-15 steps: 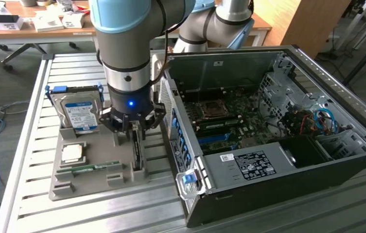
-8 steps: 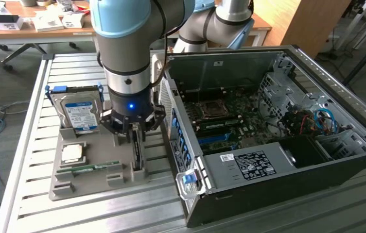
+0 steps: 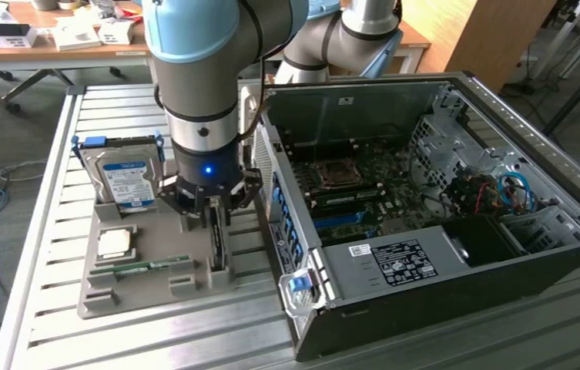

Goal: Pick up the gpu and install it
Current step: 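Pick up the gpu and move the gpu toward the slot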

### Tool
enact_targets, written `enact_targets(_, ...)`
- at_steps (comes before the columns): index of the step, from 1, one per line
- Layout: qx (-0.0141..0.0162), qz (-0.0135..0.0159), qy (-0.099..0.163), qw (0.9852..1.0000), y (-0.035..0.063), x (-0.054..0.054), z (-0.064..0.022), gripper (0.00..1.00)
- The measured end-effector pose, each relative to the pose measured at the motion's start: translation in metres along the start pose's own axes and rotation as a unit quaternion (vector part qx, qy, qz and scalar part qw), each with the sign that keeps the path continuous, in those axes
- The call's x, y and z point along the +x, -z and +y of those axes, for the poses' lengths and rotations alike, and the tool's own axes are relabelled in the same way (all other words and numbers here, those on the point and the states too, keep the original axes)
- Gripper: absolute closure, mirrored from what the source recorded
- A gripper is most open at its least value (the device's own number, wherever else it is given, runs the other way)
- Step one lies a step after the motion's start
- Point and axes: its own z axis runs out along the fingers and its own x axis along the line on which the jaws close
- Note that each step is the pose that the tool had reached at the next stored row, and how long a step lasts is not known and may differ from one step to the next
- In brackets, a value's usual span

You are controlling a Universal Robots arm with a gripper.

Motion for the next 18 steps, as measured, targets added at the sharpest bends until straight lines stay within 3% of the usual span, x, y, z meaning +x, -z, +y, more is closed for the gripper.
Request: enact_targets(18,-0.0001,-0.0001,0.0,1.0,-0.0047,0.0,-0.0006,0.58)
